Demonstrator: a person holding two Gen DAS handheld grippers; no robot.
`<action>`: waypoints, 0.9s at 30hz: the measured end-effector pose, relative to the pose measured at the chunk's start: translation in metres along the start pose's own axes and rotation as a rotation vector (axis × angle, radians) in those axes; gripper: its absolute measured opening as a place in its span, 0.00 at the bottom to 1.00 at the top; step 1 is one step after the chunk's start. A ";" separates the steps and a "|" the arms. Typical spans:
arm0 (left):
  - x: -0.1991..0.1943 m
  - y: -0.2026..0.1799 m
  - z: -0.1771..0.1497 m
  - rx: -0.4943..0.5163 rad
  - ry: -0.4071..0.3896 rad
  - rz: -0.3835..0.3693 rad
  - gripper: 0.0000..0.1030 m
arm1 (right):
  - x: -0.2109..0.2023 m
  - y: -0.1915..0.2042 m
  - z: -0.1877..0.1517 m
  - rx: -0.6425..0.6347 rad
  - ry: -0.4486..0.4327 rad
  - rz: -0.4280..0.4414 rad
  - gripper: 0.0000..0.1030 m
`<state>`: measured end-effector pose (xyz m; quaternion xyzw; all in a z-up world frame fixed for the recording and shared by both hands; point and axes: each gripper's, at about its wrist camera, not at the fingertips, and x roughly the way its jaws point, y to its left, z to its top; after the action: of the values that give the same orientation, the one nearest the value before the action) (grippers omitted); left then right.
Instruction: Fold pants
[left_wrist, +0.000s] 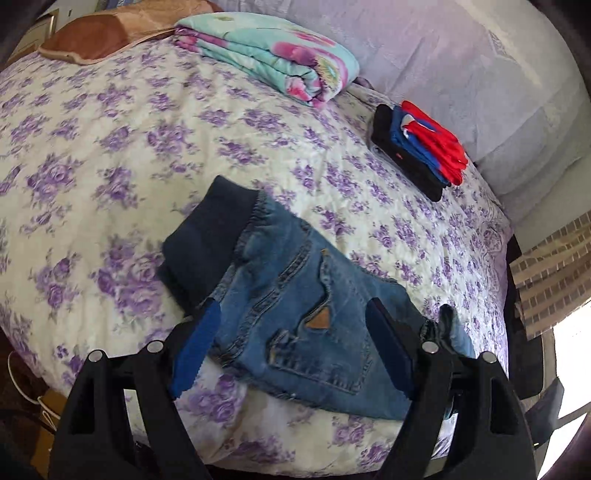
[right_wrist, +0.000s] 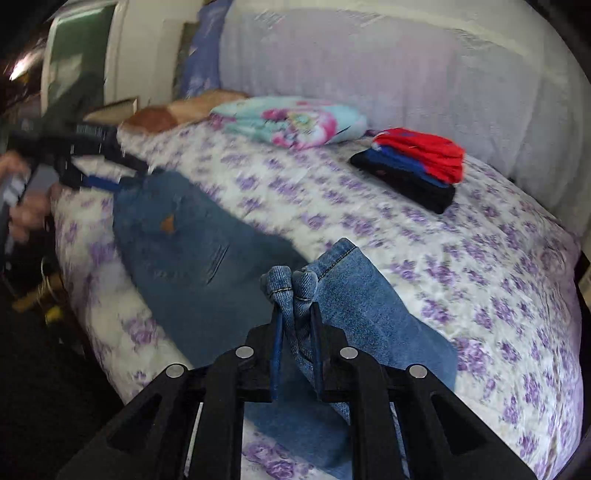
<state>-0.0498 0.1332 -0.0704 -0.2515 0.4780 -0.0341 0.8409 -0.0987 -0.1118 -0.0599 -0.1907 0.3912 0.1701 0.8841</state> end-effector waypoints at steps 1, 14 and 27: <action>-0.001 0.005 -0.004 -0.012 0.005 0.006 0.76 | 0.007 0.005 -0.005 -0.030 0.028 0.006 0.13; -0.002 0.026 -0.011 -0.073 0.018 -0.017 0.76 | -0.020 -0.008 0.002 0.046 0.089 0.280 0.45; 0.004 0.033 -0.017 -0.086 0.042 -0.011 0.76 | 0.066 -0.057 0.012 0.358 0.161 -0.046 0.36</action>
<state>-0.0679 0.1539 -0.0956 -0.2894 0.4950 -0.0235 0.8189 -0.0236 -0.1459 -0.0913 -0.0520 0.4804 0.0617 0.8733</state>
